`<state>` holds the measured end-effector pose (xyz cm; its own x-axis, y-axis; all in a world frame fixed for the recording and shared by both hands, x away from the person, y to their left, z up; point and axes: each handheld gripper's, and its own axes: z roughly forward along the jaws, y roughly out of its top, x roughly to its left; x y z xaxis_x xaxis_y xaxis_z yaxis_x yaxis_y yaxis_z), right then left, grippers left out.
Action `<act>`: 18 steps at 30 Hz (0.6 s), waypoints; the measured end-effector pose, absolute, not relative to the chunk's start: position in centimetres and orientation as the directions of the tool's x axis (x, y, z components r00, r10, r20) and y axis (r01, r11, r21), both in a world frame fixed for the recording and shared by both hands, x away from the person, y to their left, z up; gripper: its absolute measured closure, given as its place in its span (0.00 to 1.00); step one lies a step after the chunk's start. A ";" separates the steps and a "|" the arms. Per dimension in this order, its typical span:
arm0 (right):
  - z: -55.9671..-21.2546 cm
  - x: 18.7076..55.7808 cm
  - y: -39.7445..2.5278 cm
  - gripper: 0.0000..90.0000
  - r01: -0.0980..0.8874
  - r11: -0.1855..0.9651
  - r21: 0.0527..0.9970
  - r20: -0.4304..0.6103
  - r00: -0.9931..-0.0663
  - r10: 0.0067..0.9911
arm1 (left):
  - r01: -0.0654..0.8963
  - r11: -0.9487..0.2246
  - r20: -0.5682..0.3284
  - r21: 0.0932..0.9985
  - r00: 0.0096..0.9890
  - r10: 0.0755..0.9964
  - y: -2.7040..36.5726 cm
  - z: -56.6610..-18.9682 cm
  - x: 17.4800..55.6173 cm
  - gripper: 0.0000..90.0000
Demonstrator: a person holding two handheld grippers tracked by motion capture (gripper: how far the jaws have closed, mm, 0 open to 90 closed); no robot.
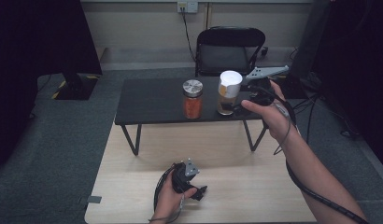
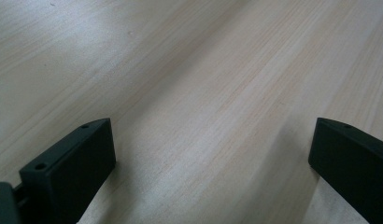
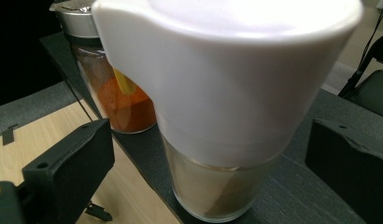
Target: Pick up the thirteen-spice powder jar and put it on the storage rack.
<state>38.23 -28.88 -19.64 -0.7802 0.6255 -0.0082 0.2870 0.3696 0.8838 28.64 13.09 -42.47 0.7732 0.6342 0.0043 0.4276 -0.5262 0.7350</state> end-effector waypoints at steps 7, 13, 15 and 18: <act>-20.0 37.9 -29.1 0.01 0.283 0.371 0.884 -0.008 -0.785 0.620 | 0.427 -0.525 0.005 0.736 0.773 0.635 13.1 -42.5 28.6 0.00; -20.2 37.3 -29.3 0.00 0.278 0.355 0.893 -0.009 -0.776 0.631 | 0.427 -0.525 0.004 0.736 0.773 0.635 13.1 -42.5 28.6 0.00; -20.2 37.2 -29.4 0.00 0.276 0.352 0.894 -0.008 -0.777 0.629 | 0.428 -0.523 0.003 0.737 0.772 0.636 13.1 -42.5 28.6 0.00; -20.3 37.1 -29.5 0.00 0.275 0.349 0.896 -0.006 -0.778 0.628 | 0.428 -0.524 0.004 0.736 0.772 0.635 13.1 -42.5 28.6 0.00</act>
